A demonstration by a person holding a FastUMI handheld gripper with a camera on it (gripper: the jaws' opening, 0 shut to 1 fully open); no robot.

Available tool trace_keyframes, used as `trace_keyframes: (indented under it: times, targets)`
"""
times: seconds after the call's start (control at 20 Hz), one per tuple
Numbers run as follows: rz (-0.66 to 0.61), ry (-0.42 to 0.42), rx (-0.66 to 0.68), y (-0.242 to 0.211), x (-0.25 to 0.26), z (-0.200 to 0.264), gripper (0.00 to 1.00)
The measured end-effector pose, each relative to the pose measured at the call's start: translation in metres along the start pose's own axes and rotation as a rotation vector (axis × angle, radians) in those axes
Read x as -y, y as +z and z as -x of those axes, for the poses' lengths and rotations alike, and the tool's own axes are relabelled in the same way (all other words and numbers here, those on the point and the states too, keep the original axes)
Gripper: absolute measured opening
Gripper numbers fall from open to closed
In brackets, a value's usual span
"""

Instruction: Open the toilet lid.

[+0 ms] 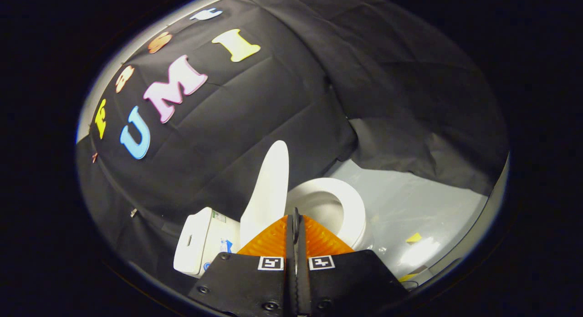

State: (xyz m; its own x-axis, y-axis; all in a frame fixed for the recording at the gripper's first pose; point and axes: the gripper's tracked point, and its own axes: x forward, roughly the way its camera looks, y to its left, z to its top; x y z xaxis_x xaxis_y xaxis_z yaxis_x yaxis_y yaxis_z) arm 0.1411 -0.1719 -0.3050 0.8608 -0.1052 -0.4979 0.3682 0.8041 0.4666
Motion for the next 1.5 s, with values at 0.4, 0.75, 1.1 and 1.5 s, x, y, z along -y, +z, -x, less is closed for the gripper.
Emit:
trace_keyframes:
  times: [0.4,0.75,1.1,1.5]
  targets:
    - [0.233,0.020,0.066,0.002,-0.100,0.030,0.07]
    - [0.344,0.071,0.102,-0.010,-0.176,0.057,0.07]
    - [0.448,0.173,0.134,-0.039,-0.257,0.077,0.07]
    - [0.498,0.349,0.104,-0.087,-0.334,0.095,0.06]
